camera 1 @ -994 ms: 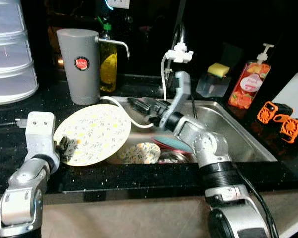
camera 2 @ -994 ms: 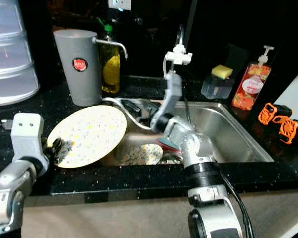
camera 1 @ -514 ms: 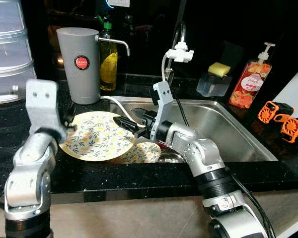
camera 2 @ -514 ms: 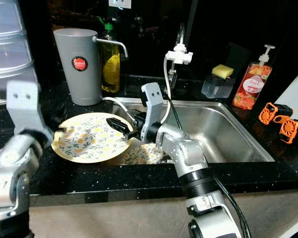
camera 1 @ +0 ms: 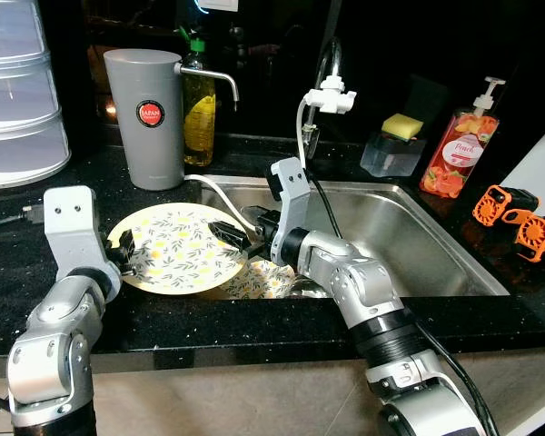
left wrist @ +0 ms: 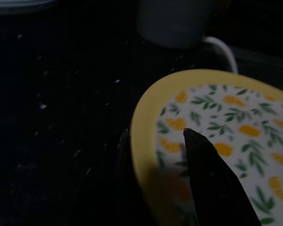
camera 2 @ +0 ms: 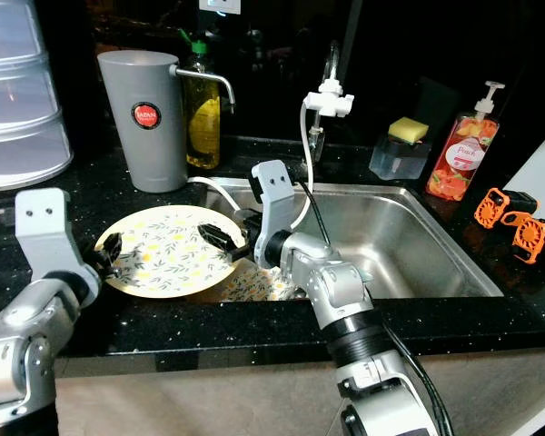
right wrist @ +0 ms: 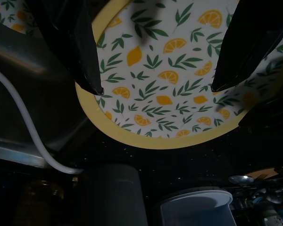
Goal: Kitchen organization
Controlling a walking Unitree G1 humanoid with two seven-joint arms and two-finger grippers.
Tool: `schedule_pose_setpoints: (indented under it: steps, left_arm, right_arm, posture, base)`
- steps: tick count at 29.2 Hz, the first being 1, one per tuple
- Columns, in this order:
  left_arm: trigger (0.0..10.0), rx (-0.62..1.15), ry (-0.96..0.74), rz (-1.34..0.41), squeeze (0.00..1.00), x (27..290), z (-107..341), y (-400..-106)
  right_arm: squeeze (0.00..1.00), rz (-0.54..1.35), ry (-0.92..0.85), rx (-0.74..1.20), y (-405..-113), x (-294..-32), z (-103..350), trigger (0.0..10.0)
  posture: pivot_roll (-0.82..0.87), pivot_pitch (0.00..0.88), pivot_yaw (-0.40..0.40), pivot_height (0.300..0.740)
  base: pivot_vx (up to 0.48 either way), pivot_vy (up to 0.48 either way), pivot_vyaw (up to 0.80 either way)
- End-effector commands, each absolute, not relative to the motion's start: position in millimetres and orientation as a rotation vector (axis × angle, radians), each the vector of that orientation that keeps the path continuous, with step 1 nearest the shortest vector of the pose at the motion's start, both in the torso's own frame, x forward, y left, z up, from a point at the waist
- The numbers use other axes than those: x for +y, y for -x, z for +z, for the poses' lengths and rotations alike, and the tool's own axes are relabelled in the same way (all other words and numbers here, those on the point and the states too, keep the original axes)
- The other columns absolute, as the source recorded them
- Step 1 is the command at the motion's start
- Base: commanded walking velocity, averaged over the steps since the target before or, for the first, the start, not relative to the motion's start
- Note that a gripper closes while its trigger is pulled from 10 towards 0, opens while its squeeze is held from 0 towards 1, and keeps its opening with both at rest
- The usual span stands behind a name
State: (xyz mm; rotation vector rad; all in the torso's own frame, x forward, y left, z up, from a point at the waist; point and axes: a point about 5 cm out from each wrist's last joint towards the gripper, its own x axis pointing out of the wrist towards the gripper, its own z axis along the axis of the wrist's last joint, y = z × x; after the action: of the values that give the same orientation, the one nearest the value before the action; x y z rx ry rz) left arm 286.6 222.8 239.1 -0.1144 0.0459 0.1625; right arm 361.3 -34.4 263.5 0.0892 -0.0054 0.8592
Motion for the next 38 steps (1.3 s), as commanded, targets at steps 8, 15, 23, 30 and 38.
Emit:
schedule_pose_setpoints:
  steps: [8, 15, 23, 30, 38]
  left_arm:
    - [10.0, 0.305, 0.188, 0.220, 0.00, 230.5, 187.5, -282.4]
    - [10.0, 0.378, 0.266, 0.314, 0.00, 237.4, 173.4, -279.2]
    - [10.0, 0.422, 0.391, 0.445, 0.00, 245.7, 171.5, -278.5]
    - [10.0, 0.344, 0.189, 0.459, 0.00, 247.4, 202.6, -286.9]
    - [10.0, 0.083, -0.318, 0.510, 0.00, 249.6, 253.0, -289.1]
  right_arm:
    - [0.00, 0.850, -0.085, -0.026, -363.2, -33.9, 267.8, 10.0]
    - [0.00, 0.839, -0.089, -0.028, -365.1, -36.4, 269.4, 10.0]
    - [0.00, 0.850, -0.100, -0.037, -365.9, -33.5, 275.6, 10.0]
    - [0.00, 0.861, -0.098, -0.030, -365.3, -28.2, 274.1, 10.0]
    - [0.00, 0.858, -0.108, -0.039, -365.0, -31.0, 274.4, 10.0]
  posture:
    - [0.18, 0.064, -0.129, 0.740]
    - [0.18, 0.064, -0.129, 0.740]
    - [0.18, 0.064, -0.127, 0.740]
    - [0.18, 0.058, -0.131, 0.740]
    - [0.17, 0.052, -0.122, 0.740]
  base:
    - [0.000, 0.000, 0.00]
    - [0.000, 0.000, 0.00]
    - [0.000, 0.000, 0.00]
    - [0.000, 0.000, 0.00]
    - [0.000, 0.000, 0.00]
